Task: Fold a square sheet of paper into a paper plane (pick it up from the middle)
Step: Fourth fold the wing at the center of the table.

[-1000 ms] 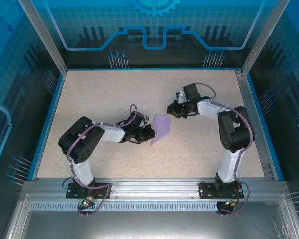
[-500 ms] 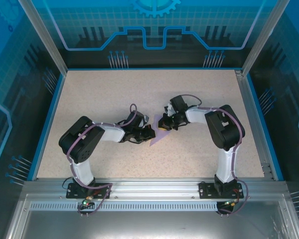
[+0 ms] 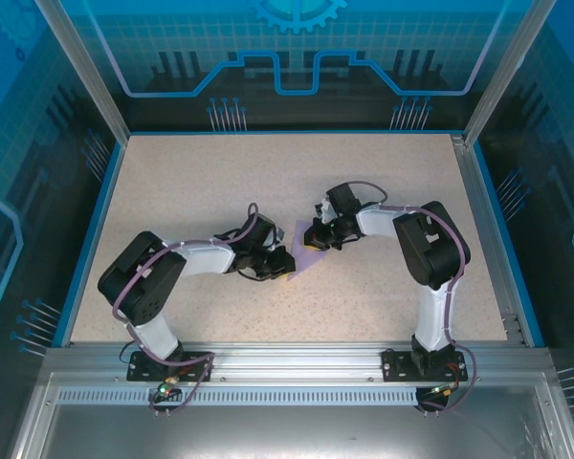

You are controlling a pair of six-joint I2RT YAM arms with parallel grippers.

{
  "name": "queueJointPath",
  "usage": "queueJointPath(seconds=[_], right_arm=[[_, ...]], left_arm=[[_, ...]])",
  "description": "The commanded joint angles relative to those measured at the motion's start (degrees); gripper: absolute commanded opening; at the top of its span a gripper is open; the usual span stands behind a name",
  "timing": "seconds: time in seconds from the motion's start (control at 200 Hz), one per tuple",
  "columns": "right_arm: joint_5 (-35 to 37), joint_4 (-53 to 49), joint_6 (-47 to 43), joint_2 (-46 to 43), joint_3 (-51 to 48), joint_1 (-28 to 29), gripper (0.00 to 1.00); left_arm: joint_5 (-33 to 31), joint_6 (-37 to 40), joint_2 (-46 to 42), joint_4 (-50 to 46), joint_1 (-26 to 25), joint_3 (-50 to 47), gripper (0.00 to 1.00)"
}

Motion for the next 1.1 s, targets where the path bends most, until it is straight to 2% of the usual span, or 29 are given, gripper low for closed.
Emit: queueJointPath(seconds=[0.0, 0.165, 0.37, 0.755, 0.93, 1.05, 1.095], right_arm=[[7.6, -5.4, -0.8, 4.4, -2.3, -0.6, 0.05], [8.0, -5.9, -1.0, 4.5, -2.3, -0.6, 0.05], [8.5, -6.5, -1.2, 4.2, -2.5, -0.7, 0.06], [7.9, -6.9, -2.2, 4.1, -2.1, -1.1, 0.06], [5.4, -7.4, -5.1, 2.3, -0.9, -0.9, 0.08], [2.8, -7.4, -5.5, -1.3, 0.6, -0.8, 0.11], [2.3, -7.4, -5.3, -3.2, 1.0, -0.8, 0.13]], left_arm=[[1.9, 1.9, -2.6, -3.6, -0.3, 3.7, 0.17], [3.3, 1.2, 1.5, -0.7, -0.3, 4.2, 0.19], [3.8, -1.5, 6.1, 1.7, -0.4, 1.2, 0.09], [1.8, -1.6, -4.2, -1.4, -0.5, -12.3, 0.06], [-0.1, 0.8, -8.6, -6.4, -0.3, -7.4, 0.07], [-2.3, 3.2, -9.3, -9.9, 0.7, -1.3, 0.13], [-2.7, 3.9, -8.6, -10.4, 1.5, 0.9, 0.18]])
